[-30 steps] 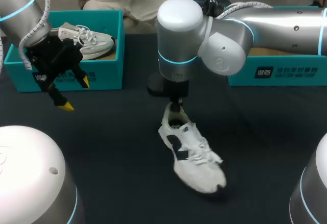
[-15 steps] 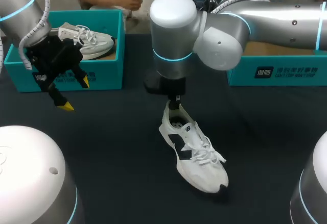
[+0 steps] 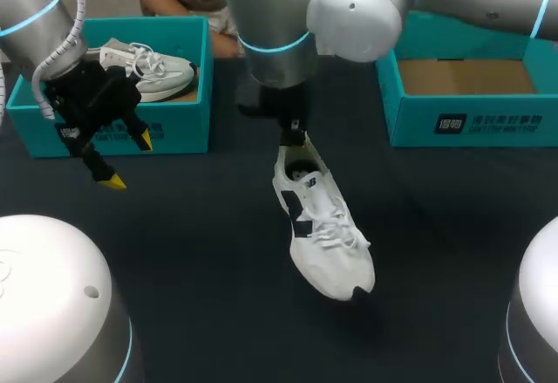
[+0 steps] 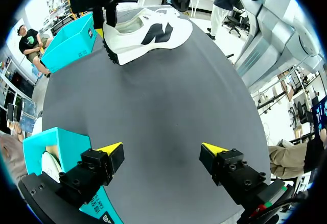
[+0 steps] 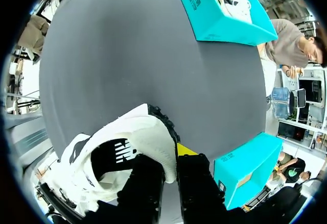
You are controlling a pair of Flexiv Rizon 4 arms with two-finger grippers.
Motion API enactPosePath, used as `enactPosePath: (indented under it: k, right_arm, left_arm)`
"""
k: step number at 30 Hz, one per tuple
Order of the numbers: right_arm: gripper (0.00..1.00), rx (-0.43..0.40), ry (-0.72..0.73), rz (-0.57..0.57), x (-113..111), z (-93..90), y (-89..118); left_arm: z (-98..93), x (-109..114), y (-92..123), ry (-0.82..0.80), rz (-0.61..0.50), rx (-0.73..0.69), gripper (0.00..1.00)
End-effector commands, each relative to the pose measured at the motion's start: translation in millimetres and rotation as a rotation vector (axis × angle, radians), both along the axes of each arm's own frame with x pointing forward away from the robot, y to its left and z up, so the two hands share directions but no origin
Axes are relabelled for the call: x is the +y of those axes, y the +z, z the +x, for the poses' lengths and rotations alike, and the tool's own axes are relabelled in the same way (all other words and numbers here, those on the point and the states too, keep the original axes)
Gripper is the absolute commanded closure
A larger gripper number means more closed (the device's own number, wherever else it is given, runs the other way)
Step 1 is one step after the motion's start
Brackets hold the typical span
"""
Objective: Take the shoe out of the shoebox, open the shoe tongue, remove and reinsert the insole, then place the shoe into the shoebox
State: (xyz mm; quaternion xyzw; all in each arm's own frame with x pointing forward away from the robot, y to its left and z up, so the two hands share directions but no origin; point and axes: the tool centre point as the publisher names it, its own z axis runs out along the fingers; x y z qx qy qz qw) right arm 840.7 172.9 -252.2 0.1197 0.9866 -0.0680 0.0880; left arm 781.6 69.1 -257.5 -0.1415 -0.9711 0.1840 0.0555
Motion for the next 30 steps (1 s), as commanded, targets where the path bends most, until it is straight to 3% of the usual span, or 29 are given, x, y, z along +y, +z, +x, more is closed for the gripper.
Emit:
enactPosePath:
  k: [1, 11, 17, 22, 30]
  right_arm:
    - [1.00, -0.011, -0.029, -0.031, -3, -1.8, 54]
    - [1.00, -0.035, -0.089, -0.060, -9, 8.6, 132]
    - [1.00, -0.046, -0.110, -0.059, -9, 9.7, 166]
    - [1.00, -0.045, -0.120, -0.054, -7, 9.7, 181]
    - [1.00, -0.032, -0.120, -0.062, -4, 9.1, 183]
  left_arm:
    - [0.1, 0, 0, 0.000, 0.003, 0.001, 0.00]
    - [0.1, 0, 0, 0.000, 0.003, 0.001, 0.00]
    - [0.1, 0, 0, 0.000, 0.003, 0.001, 0.00]
    - [0.1, 0, 0, 0.000, 0.003, 0.001, 0.00]
    - [0.1, 0, 0, 0.000, 0.003, 0.001, 0.00]
